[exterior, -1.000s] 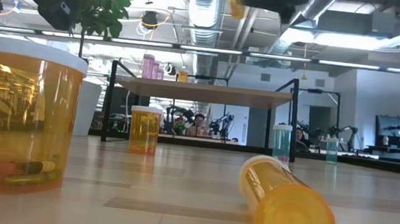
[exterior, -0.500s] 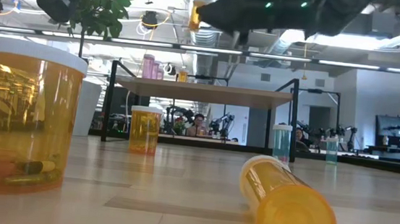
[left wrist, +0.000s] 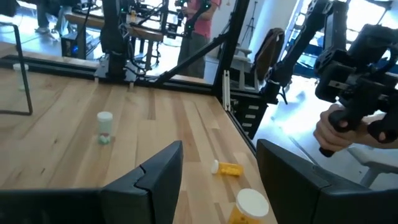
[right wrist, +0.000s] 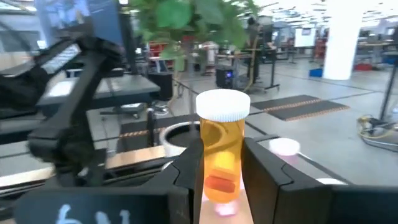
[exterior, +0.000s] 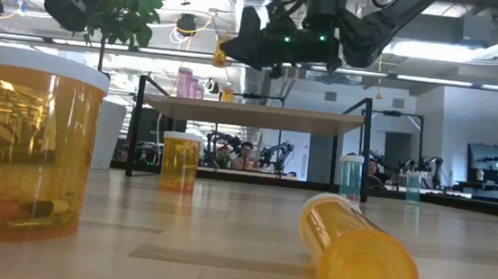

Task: Pick and place medicine bottles onto shelf by color
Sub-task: Put the top small orange pill bottle on the shelf aligned with the other small orange pill bottle

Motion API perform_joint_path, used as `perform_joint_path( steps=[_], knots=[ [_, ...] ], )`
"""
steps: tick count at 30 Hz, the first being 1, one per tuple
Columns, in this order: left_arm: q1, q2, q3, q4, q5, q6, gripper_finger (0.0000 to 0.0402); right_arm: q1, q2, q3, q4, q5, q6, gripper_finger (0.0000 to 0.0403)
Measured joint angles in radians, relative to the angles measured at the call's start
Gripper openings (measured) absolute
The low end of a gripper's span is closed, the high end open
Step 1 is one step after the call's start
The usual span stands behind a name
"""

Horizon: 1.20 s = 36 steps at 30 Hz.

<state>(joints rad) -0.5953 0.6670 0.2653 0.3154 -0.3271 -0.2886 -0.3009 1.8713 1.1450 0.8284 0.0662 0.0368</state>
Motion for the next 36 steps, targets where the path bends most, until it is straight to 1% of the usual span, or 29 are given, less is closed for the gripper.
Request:
perform_joint_path(
  steps=[5,12,18,23,36],
  knots=[
    [0.000,0.000,0.000,-0.014,0.001,-0.008,0.0192,-0.025,0.000,0.000,-0.085,0.000,-0.004,0.0109],
    [0.000,0.000,0.000,-0.013,0.000,-0.012,0.0192,-0.028,0.000,-0.011,-0.098,0.000,-0.007,0.0109],
    [0.000,0.000,0.000,-0.011,-0.001,-0.021,0.0192,-0.031,0.000,-0.046,-0.085,0.008,0.006,0.0109],
    [0.000,0.000,0.000,-0.010,-0.013,-0.020,0.0192,-0.047,0.000,-0.085,-0.036,0.012,0.022,0.0109],
    [0.000,0.000,0.000,-0.009,-0.021,-0.021,0.0192,-0.055,-0.001,-0.087,-0.034,0.014,0.022,0.0109]
  ],
)
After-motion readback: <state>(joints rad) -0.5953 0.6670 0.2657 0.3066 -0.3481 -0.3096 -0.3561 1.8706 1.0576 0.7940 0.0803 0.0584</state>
